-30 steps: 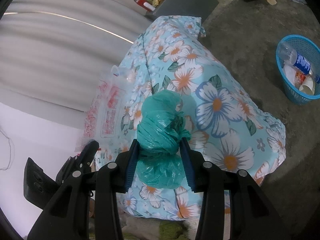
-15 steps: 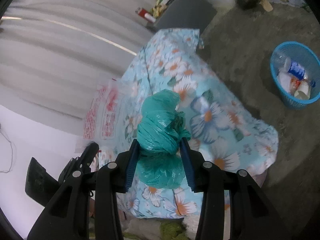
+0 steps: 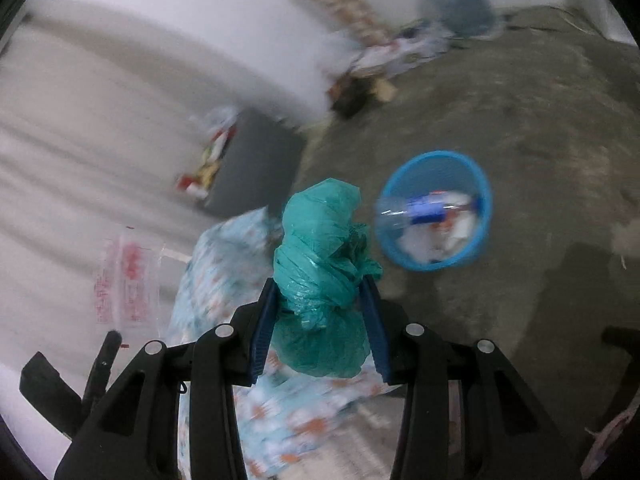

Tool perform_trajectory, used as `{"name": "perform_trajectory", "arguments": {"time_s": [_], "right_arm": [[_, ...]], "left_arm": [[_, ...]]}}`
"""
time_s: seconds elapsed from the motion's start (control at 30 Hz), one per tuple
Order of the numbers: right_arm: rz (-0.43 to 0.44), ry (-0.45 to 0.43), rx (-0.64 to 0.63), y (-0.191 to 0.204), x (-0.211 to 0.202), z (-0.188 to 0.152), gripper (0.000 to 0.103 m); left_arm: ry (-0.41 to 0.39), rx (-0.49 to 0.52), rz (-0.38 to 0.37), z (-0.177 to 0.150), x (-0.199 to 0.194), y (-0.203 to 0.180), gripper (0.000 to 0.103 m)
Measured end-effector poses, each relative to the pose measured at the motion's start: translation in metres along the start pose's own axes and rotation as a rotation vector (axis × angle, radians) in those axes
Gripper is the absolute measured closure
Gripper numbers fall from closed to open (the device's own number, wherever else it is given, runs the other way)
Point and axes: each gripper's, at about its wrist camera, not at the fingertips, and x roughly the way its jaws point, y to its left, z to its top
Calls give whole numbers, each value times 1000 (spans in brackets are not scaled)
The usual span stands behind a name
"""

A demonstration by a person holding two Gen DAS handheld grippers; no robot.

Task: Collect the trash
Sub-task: 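Lift the green cloth and plastic bag and carry both over the wastebasket, then open both grippers to drop the cloth and bag into the wastebasket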

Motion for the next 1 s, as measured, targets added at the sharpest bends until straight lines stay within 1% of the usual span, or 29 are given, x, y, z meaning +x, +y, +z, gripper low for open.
{"name": "perform_trajectory", "arguments": {"time_s": [0.07,0.1,0.17,0.27,0.3,0.33,0.37,0.43,0.5,0.57,0.6,0.63,0.67,0.7,0.73,0.8,0.83,0.87,1.0], "right_arm": [[-19,-8,53,-22,7,6,62],[-25,-6,71,-30,10,8,62],[-31,8,125,-50,25,11,62],[-44,30,182,-70,56,15,62],[-45,37,199,-78,65,18,62],[-49,42,223,-86,78,22,62],[-56,46,239,-94,90,25,62],[-78,52,278,-109,113,32,62],[-84,56,304,-120,132,38,62],[-105,49,334,-133,153,47,61],[-108,42,347,-137,161,49,59],[-112,39,360,-143,169,51,56],[-127,31,369,-150,180,54,45],[-142,26,374,-156,190,56,38],[-158,25,384,-165,201,57,37],[-187,44,402,-175,212,58,37],[-197,54,424,-181,216,55,37],[-188,55,433,-185,216,52,37],[-179,41,437,-192,209,48,36]], "left_arm": [[57,-10,-56,7,33,-11,101],[103,-22,-97,11,56,-17,101],[177,-33,-148,11,92,-27,101],[316,-55,-240,10,161,-45,101],[348,-67,-258,8,178,-48,101],[397,-89,-278,5,202,-52,101],[434,-108,-281,4,224,-55,101],[481,-109,-285,0,258,-60,101],[508,-112,-304,-3,290,-65,101],[521,-98,-304,-6,318,-69,101],[527,-91,-305,-9,328,-70,101],[534,-80,-301,-13,342,-73,101],[537,-71,-294,-16,353,-74,100],[538,-67,-294,-18,362,-74,97],[548,-60,-307,-22,376,-75,93],[565,-47,-304,-30,390,-78,67],[572,-43,-298,-32,394,-80,62],[582,-45,-292,-34,398,-82,59],[608,-69,-296,-38,408,-80,58]]}}
